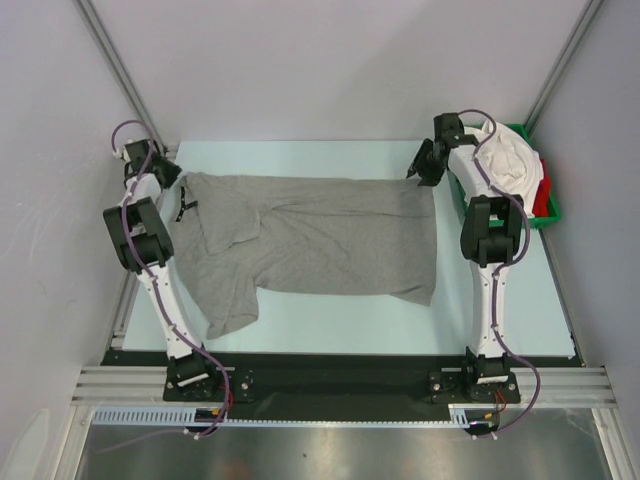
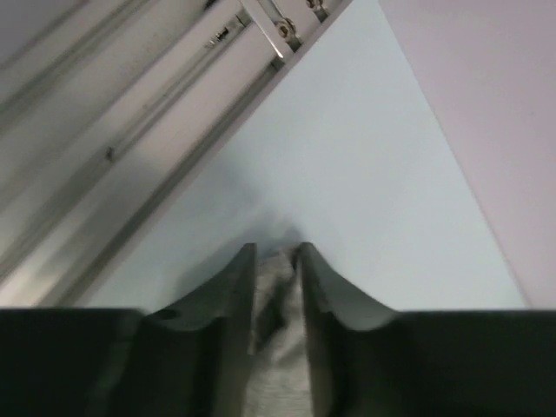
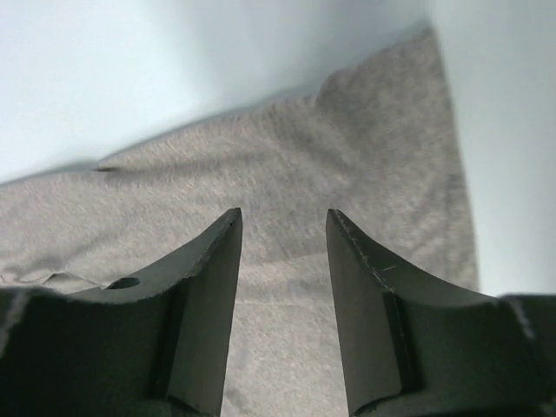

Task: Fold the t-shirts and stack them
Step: Fold the tshirt

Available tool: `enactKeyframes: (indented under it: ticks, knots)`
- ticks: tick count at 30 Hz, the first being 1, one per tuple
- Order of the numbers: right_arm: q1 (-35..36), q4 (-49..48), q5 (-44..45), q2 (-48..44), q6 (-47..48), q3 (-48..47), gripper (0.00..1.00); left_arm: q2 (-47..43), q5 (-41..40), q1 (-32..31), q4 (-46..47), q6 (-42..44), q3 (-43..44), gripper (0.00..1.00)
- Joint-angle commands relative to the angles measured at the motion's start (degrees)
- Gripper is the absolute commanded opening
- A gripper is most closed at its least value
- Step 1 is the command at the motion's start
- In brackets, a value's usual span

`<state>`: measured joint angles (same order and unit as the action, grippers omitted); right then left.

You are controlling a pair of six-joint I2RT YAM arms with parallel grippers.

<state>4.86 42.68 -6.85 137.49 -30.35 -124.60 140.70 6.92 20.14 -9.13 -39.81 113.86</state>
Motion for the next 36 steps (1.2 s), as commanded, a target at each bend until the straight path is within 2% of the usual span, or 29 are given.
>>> enactKeyframes:
  ticks: [1, 2, 3, 5, 8, 13, 15, 19, 20, 26, 30, 36]
  knots:
    - [0.1, 4.1, 1.8, 0.0, 3.2, -5.0, 0.50, -2.1, -1.5, 1.3, -1.0, 2.3, 2.4, 0.40]
    - [0.3, 5.0, 2.9, -1.1, 3.5, -5.0, 0.51, -3.9, -2.9, 1.1, -2.3, 3.5, 1.4, 0.45]
    - [0.6, 5.7, 3.1, -1.9, 3.9, -4.8, 0.54, -5.1, -3.6, 1.1, -2.6, 4.2, 0.4, 0.55]
    - [1.4, 7.4, 4.2, -3.6, 4.7, -2.4, 0.58, -9.0, -4.5, 1.0, -3.6, 6.3, -2.6, 0.69]
    - [2.6, 9.3, 4.8, -8.1, 5.7, 2.9, 0.61, -13.0, -5.2, 0.6, -6.0, 9.2, -6.4, 0.75]
    - [5.5, 8.9, 5.0, -18.5, 8.4, 13.5, 0.65, -25.6, -8.8, -0.3, -9.0, 11.1, -16.9, 0.75]
    - [7.1, 8.2, 3.7, -21.6, 9.4, 18.5, 0.67, -30.1, -9.9, -0.3, -10.1, 11.0, -24.8, 0.75]
    - [10.2, 7.4, -0.3, -28.4, 10.9, 27.2, 0.69, -45.8, -9.9, -0.4, -11.8, 10.1, -40.5, 0.73]
    - [10.9, 7.4, -1.5, -30.8, 11.2, 28.7, 0.69, -48.9, -10.0, -0.4, -12.9, 8.9, -47.4, 0.72]
    - [16.0, 4.4, -11.6, -40.9, 10.9, 45.5, 0.72, -68.9, -7.5, -0.4, -17.2, 2.9, -70.9, 0.67]
    - [18.2, -2.8, -16.9, -45.2, 9.0, 55.2, 0.72, -78.4, -7.4, -0.2, -23.3, -2.0, -79.1, 0.66]
    - [17.6, -3.8, -19.1, -46.0, 10.6, 59.5, 0.73, -82.1, -7.4, -1.4, -32.8, -7.0, -79.3, 0.61]
